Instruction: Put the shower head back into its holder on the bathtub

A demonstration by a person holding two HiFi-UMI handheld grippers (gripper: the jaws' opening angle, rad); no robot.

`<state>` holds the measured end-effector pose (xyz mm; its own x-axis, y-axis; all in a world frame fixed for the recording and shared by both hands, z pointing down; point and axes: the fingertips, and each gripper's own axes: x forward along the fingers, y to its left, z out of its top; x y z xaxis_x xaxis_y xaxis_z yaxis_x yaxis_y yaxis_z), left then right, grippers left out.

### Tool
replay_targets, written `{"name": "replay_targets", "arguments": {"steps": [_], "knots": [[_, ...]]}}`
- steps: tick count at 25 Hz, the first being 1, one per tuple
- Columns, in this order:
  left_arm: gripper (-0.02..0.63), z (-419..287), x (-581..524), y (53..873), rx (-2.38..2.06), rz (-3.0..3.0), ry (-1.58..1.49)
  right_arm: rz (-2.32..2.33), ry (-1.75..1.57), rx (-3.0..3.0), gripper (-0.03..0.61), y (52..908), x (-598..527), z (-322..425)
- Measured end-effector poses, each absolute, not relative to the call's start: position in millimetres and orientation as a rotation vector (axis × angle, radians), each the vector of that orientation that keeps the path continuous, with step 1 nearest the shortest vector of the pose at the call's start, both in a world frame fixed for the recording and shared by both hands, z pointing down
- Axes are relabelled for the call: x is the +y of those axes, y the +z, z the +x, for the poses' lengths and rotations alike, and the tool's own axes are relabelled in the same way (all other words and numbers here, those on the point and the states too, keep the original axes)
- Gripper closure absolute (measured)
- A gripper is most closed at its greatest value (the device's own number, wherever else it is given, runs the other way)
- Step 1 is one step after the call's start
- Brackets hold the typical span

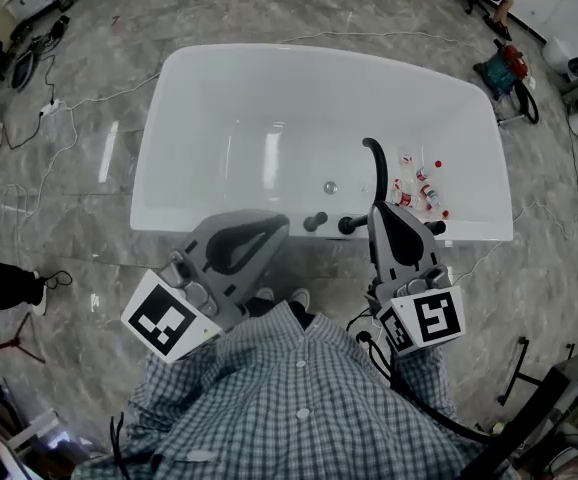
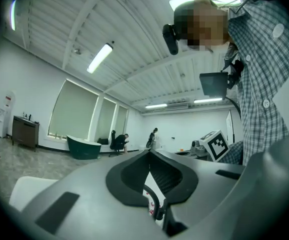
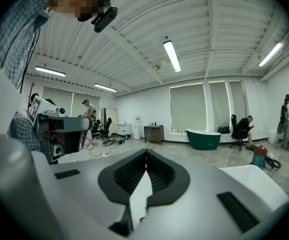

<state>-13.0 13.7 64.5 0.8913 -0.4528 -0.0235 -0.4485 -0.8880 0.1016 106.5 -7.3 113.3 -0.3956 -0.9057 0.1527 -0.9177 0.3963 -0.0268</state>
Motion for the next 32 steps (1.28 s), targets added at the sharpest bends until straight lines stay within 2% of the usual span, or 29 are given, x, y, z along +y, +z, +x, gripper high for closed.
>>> {"name": "replay_targets", "arguments": {"steps": [32], "knots": [[0.606, -30.9, -0.3, 70.7, -0.797, 2.955, -0.054, 1.614, 0.148, -2.515, 0.56, 114.0, -5.8, 107.6]]}}
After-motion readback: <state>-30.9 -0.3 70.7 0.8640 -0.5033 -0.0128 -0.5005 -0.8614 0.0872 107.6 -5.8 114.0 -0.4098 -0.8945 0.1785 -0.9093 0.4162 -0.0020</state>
